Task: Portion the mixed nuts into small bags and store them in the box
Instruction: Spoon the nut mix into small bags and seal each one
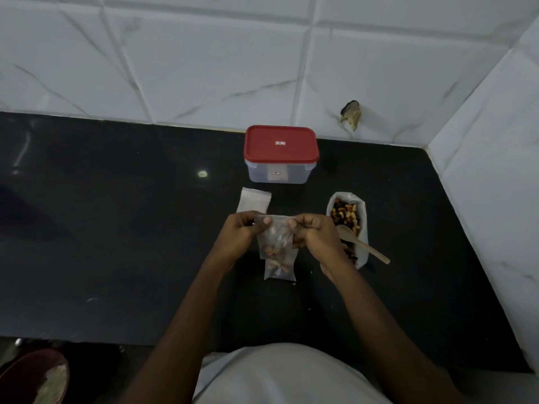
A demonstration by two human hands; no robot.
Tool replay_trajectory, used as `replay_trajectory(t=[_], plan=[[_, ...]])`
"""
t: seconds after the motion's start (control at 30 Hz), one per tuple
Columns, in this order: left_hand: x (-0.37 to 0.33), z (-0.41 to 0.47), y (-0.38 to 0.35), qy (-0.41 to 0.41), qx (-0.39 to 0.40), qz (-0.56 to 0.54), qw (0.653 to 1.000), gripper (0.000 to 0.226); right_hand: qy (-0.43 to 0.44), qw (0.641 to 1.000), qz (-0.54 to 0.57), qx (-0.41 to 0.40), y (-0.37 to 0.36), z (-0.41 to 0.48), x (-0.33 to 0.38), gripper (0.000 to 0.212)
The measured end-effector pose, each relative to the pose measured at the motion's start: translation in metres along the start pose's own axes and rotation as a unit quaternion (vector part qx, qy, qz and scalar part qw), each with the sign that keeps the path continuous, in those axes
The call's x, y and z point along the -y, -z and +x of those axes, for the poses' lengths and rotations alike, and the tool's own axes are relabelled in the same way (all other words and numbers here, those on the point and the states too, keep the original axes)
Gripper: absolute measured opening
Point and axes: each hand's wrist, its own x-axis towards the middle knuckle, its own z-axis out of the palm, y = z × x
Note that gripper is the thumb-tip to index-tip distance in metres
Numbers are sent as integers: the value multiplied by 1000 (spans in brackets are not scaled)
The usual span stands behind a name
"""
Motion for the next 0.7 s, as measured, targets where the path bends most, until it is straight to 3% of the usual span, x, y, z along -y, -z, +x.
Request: replay_trajectory(t=[0.13, 0.27, 0.37, 0.5, 0.57, 0.7], plan=[[8, -8, 22, 34, -9, -2, 999, 20, -26, 1000, 0, 1, -14, 3, -7, 11], [16, -12, 43, 67, -60, 15, 996, 23, -32, 993, -114, 5, -30, 9, -18, 5], [28, -8, 55, 103, -65, 56, 991, 22, 26, 952, -304, -12, -38, 14, -26, 5], [40, 2, 59, 111, -73, 95, 986, 22, 86, 895, -436, -38, -46, 20, -30, 9], [41, 7, 59, 103, -77, 132, 983, 21, 118, 876, -466, -43, -49, 27, -34, 6], [39, 20, 67, 87, -60, 250, 962, 12, 120, 875, -468, -33, -52, 40, -39, 3]])
